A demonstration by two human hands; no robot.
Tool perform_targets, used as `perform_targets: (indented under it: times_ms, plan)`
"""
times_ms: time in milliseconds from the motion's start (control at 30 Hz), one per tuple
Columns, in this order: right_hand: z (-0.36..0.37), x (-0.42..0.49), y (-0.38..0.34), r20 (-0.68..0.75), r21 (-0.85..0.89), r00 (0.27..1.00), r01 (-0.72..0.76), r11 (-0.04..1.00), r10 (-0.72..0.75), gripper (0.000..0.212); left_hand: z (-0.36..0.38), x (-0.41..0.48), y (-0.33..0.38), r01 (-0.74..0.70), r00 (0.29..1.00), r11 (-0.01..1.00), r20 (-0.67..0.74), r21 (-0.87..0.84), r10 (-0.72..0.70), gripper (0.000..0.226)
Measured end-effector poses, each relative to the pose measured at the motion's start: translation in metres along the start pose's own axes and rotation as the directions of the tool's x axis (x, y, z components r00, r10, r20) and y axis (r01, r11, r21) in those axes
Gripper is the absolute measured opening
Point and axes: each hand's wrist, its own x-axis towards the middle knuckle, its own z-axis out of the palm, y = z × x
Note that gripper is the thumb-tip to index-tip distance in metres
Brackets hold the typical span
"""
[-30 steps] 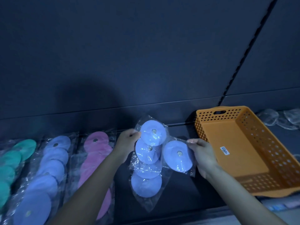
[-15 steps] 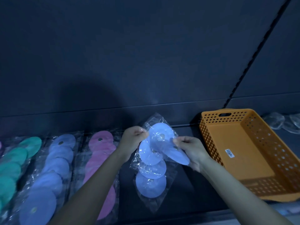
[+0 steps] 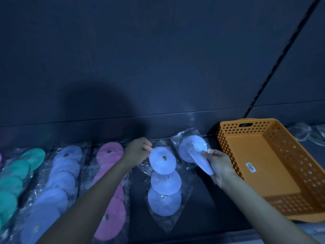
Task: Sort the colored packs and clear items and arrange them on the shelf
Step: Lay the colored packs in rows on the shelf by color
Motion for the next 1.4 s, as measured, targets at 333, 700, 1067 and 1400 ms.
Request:
perform_targets:
  times_ms: [333,700,1067,1400]
  plan:
    - [-0.007,0.009,0.005,-0.045,-0.111,0.999,-0.025,0.993,0.02,0.02,0.005,0.012,0.013,-0.328,0.9,0.842,-0.131,0.428,0.417,0.033]
    - [-0.003,0.008,0.006,-0.01,-0.184,1.0,0.017,0.983,-0.019,0.022,0.035,0.005,-0.018,-0.272,0.961,0.801,0.1,0.534,0.259,0.051]
    - [0.003,0.001,0.001,0.114,-0.215,0.993,0.014,0.977,0.011,0.021,0.039,0.011,-0.015,-0.215,0.968,0.808,0.007,0.548,0.253,0.046]
    - [0.01,0.0,-0.005,0.348,-0.296,0.936,0.056,0.954,0.053,0.02,0.015,-0.012,0.014,0.14,0.984,0.833,0.171,-0.535,-0.055,0.025]
